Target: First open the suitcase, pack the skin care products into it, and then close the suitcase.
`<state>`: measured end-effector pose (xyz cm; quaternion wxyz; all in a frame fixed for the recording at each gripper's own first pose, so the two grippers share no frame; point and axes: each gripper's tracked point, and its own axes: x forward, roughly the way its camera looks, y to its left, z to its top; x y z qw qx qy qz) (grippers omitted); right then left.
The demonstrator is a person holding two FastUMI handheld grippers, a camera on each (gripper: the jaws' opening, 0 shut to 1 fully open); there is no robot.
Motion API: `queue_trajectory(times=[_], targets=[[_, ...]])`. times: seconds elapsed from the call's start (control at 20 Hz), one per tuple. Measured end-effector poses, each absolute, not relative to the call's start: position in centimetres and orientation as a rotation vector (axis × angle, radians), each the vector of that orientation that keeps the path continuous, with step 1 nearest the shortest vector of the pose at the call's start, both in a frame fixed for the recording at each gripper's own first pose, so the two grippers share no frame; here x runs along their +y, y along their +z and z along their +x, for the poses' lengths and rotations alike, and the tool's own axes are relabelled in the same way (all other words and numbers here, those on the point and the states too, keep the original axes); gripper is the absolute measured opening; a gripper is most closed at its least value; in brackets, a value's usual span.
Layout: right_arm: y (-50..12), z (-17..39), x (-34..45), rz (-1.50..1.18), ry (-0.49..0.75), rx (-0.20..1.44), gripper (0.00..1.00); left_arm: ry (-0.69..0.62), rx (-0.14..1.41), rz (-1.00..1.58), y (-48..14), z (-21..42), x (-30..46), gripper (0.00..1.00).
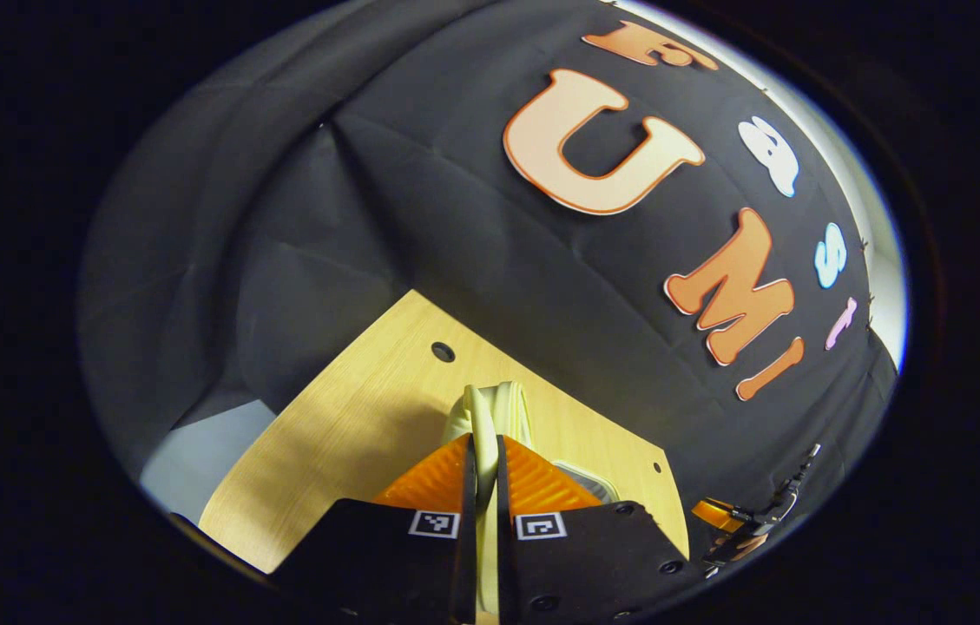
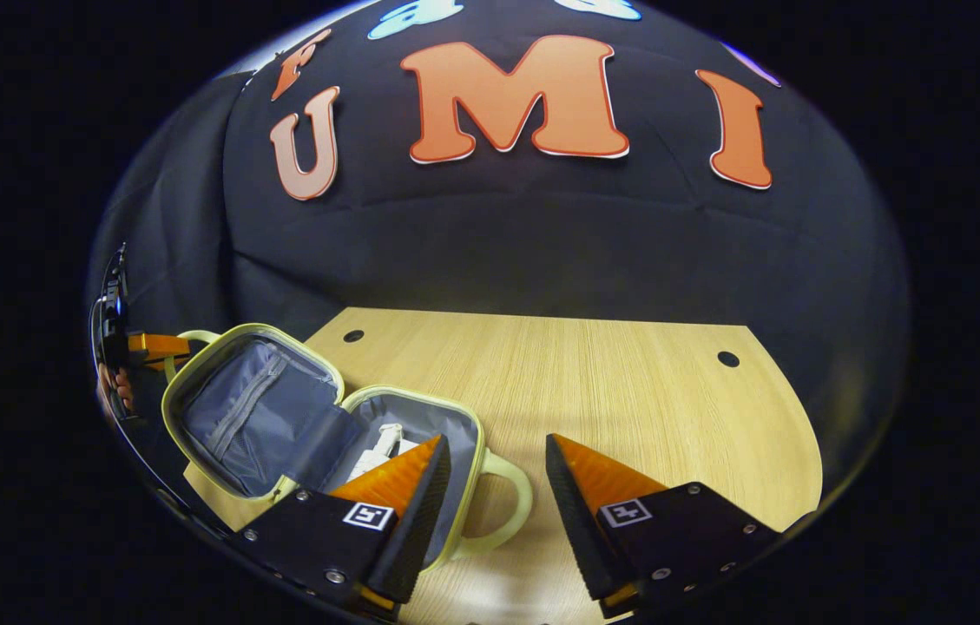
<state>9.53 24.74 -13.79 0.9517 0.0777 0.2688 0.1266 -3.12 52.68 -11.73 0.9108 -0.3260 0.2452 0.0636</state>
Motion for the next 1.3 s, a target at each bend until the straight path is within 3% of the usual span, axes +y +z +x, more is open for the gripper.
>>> queue_trajectory(times=[0.05, 0.1, 0.15, 0.35, 0.45, 0.5, 0.65, 1.3], targets=[[-13.7, 9.5, 24.5, 0.159, 0.264, 0.538, 0.75, 0.121, 0.499, -0.67, -10.7, -3.1, 51.9, 0.1], [-13.6, 9.5, 24.1, 0.161, 0.265, 0.532, 0.7, 0.117, 0.487, -0.661, -9.8, -3.0, 50.9, 0.1], [-13.6, 9.3, 23.6, 0.163, 0.264, 0.53, 0.78, 0.108, 0.479, -0.65, -9.1, -3.0, 50.2, 0.1], [-13.2, 9.2, 21.4, 0.166, 0.278, 0.513, 0.8, 0.085, 0.458, -0.614, -5.8, -2.4, 46.4, 0.1], [-13.6, 9.1, 20.3, 0.189, 0.275, 0.52, 0.75, 0.074, 0.447, -0.608, -4.6, -2.0, 44.3, 0.1], [-13.6, 9.3, 19.6, 0.193, 0.271, 0.513, 0.81, 0.063, 0.441, -0.605, -4.2, -1.8, 43.2, 0.1], [-13.1, 9.4, 17.5, 0.184, 0.261, 0.48, 0.81, 0.027, 0.435, -0.576, -2.7, -1.4, 39.7, 0.1], [-15.1, 9.2, 10.9, 0.155, 0.292, 0.471, 0.83, -0.065, 0.447, -0.547, -2.1, 1.6, 24.2, 0.1]])
